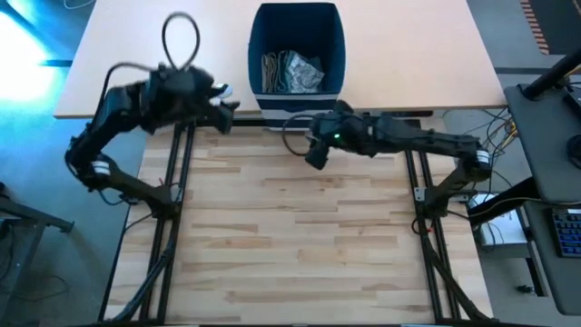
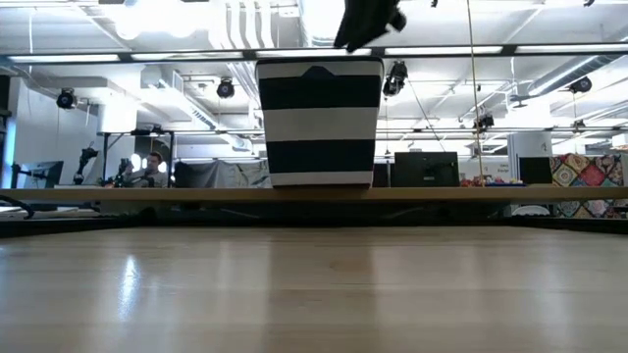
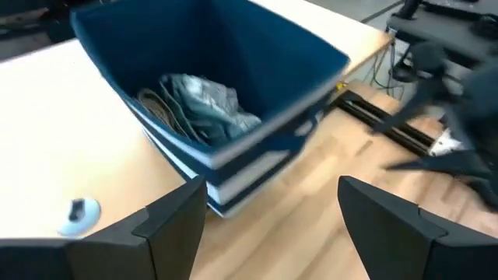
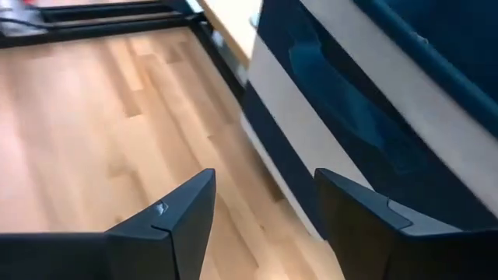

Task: Fold Laundry from Bin
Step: Put the folded clothes into the laundry basket, then return to Home Position

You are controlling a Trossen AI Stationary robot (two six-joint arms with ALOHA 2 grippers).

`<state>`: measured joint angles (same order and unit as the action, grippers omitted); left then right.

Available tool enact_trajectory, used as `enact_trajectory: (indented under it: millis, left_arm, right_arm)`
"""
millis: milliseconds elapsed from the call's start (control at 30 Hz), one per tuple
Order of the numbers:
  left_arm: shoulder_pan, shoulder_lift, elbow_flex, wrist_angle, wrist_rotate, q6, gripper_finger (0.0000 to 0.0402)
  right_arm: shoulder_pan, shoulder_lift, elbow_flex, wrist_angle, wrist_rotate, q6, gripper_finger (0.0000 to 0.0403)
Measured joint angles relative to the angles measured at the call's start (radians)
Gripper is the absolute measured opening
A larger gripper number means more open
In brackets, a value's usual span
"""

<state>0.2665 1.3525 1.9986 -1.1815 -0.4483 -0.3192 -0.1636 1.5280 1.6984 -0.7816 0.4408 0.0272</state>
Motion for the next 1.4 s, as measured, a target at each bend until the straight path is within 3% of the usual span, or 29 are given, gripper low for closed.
enact_trajectory:
  millis: [233,400,567,700,833,1000,1233,1400]
  left_arm:
    - [-0.194,-0.161,-0.274,0.108,-0.020,-0.151,0.0272]
    - [-0.318,-0.228,-0.426,0.167,-0.016,-0.255,0.0272]
    - [-0.415,-0.235,-0.522,0.222,-0.013,-0.342,0.0272]
    - [-0.463,-0.207,-0.552,0.227,-0.013,-0.399,0.0272]
    - [-0.513,-0.167,-0.552,0.227,-0.012,-0.410,0.0272]
    - [-0.606,-0.118,-0.537,0.222,0.084,-0.458,0.0272]
    - [-0.801,-0.130,-0.556,0.222,-0.062,-0.498,0.0272]
    - [-0.874,-0.111,-0.557,0.214,-0.054,-0.408,0.0272]
  right_arm:
    - [-0.107,0.175,-0.052,0.273,0.130,-0.068,0.0206]
    - [-0.234,0.284,0.043,0.424,0.132,-0.105,0.0205]
    - [-0.322,0.375,0.163,0.398,0.086,-0.101,0.0205]
    - [-0.316,0.379,0.246,0.287,-0.009,-0.012,0.0205]
    - [-0.233,0.334,0.255,0.229,-0.052,0.024,0.0205]
    - [-0.054,0.220,0.199,0.242,-0.057,-0.041,0.0205]
    - [0.258,0.092,0.090,0.202,-0.049,0.070,0.0205]
    - [0.440,0.018,0.086,0.120,-0.049,0.266,0.0205]
